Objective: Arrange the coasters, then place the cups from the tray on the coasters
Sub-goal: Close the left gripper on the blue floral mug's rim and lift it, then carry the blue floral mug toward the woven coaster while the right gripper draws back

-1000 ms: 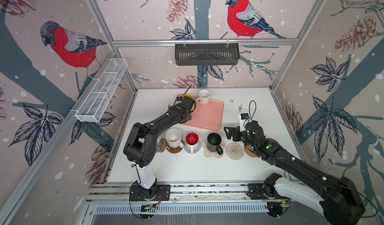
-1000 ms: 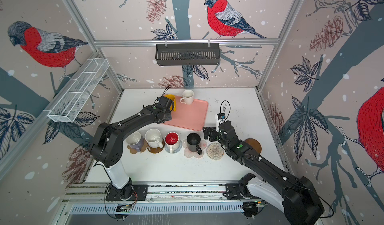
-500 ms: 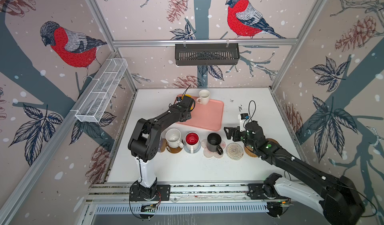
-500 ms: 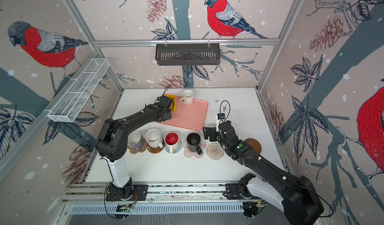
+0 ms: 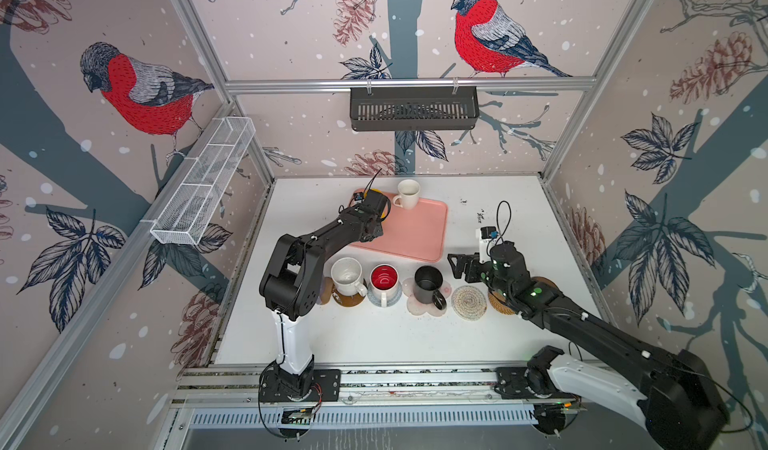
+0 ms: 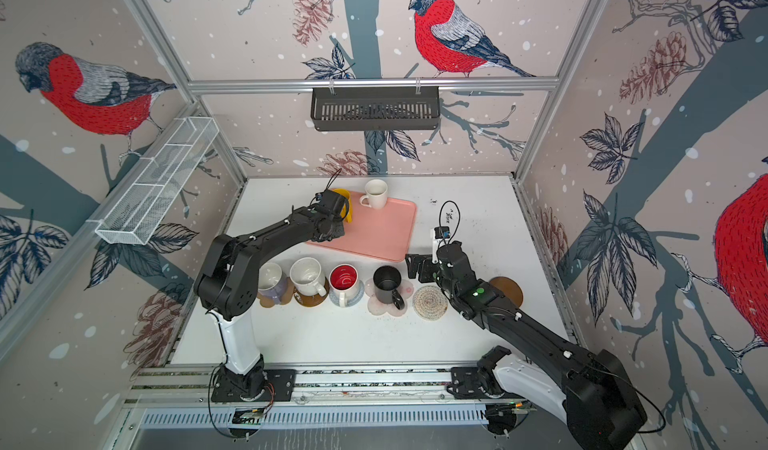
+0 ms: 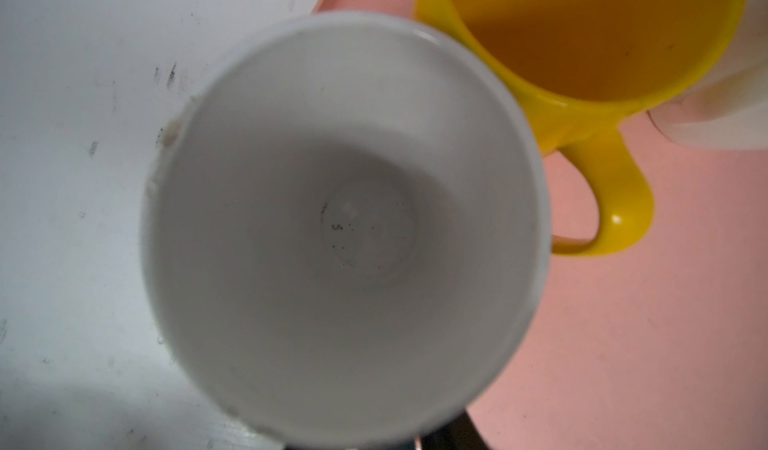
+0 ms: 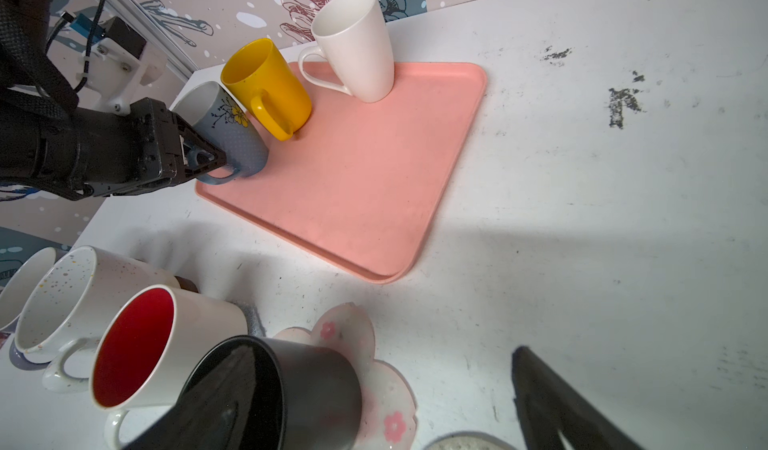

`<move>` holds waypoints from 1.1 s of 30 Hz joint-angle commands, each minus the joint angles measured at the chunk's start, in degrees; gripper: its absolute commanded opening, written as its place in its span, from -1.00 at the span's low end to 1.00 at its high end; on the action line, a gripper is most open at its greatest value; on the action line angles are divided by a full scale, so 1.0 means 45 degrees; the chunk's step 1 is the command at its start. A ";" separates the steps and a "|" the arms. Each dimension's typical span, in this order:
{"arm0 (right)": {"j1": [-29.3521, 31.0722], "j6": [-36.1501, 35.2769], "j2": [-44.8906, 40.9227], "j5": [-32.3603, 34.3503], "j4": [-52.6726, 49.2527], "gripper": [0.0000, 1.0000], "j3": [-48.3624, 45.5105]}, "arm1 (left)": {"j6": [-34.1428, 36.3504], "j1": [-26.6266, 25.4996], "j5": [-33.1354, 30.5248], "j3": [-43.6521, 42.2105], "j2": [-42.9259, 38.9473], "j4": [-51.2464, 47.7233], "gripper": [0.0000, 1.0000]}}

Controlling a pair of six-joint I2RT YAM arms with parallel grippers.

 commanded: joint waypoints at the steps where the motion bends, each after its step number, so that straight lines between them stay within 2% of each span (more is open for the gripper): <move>1: -0.0016 0.0109 0.0012 0.0073 0.0386 0.92 -0.0025 | 0.0106 0.0018 -0.0102 0.0068 -0.0059 0.0089 -0.51; 9: -0.0019 0.0105 -0.0008 0.0063 0.0386 0.92 -0.0018 | 0.0207 0.0028 -0.0171 0.0187 -0.0214 -0.0078 -0.76; 15: -0.0026 0.0093 -0.0007 0.0063 0.0396 0.92 -0.0025 | 0.0295 0.0018 -0.0275 0.0232 -0.0293 -0.0199 -0.85; 19: -0.0036 0.0097 0.0017 0.0050 0.0386 0.92 -0.0025 | 0.0324 0.0027 -0.0380 0.0271 -0.0424 -0.0306 -1.00; 33: -0.0055 0.0051 -0.0070 0.0103 0.0299 0.93 0.0014 | 0.0687 0.0023 -0.0549 0.0193 -0.1306 -0.0609 -1.00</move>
